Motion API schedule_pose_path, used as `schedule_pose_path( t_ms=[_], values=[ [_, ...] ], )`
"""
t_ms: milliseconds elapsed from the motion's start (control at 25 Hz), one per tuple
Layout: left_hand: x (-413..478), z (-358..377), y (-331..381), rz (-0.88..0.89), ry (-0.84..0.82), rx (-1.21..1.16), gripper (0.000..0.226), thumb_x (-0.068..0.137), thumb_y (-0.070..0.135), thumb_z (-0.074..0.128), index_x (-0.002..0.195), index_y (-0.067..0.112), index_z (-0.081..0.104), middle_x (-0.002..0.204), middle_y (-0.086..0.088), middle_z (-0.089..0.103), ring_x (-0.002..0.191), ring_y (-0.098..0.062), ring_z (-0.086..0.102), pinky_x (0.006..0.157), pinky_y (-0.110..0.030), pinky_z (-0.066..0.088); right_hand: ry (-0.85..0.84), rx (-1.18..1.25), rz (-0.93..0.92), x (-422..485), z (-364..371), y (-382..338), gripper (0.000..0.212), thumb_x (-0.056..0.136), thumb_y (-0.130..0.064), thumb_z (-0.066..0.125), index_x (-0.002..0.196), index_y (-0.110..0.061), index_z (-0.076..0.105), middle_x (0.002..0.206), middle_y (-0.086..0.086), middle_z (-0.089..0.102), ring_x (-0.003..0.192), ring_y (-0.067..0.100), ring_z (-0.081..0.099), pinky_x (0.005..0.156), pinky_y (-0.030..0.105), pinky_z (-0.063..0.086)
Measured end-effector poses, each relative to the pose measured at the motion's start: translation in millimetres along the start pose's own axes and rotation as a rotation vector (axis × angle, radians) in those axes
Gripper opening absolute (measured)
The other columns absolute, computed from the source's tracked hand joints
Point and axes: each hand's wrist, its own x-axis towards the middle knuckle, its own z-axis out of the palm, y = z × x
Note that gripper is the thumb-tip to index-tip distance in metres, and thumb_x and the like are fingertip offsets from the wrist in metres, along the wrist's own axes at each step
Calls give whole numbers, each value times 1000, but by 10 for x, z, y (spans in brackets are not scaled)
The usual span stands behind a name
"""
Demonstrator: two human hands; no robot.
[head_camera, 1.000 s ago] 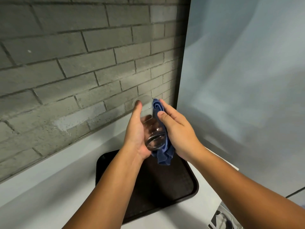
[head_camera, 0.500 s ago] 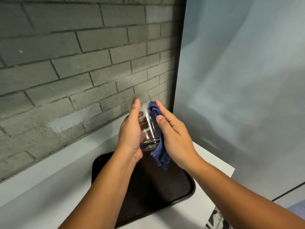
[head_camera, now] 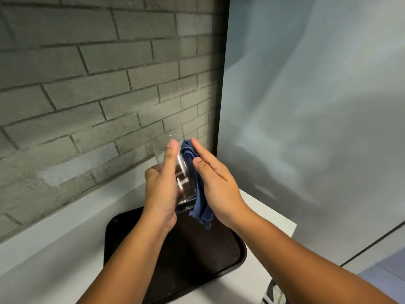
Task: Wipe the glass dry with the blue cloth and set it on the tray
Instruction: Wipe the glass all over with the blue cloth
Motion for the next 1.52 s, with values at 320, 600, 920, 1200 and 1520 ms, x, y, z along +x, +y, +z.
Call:
schedule_pose_path(
  t_ms=[320,600,920,1200,1520],
  values=[
    [40,-22,33,66,1,21,123,42,69,106,143,14,62,132,-17,81,102,-30,89,86,-56,74,-19,185,82,125,-9,-47,44,115,-9,45,155,-21,59,152,4,67,144,21,62,128,42,42],
    [97,-133,2,123,17,137,103,62,74,92,137,8,71,128,-16,81,109,-27,75,103,-52,62,46,46,10,107,-29,57,45,115,-13,48,152,-34,60,156,-19,62,146,3,57,129,32,41],
    [173,-193,50,89,-53,157,90,60,50,109,128,3,74,130,-25,82,104,-26,78,89,-43,62,-14,51,-6,110,-50,17,52,116,-10,44,162,-33,46,159,-15,58,147,5,56,128,32,41],
    [169,-287,95,16,-174,6,49,73,37,103,113,12,89,94,-4,91,75,-10,84,64,-26,69,-58,133,50,162,-58,-36,48,115,-12,44,159,-29,53,154,2,66,145,28,61,126,48,45],
    [82,-325,166,55,-172,48,44,80,42,99,109,12,86,91,0,90,77,-2,81,63,-13,59,-73,225,141,222,-52,-133,35,111,-20,52,137,-28,74,136,19,75,107,23,78,93,37,65]
  ],
)
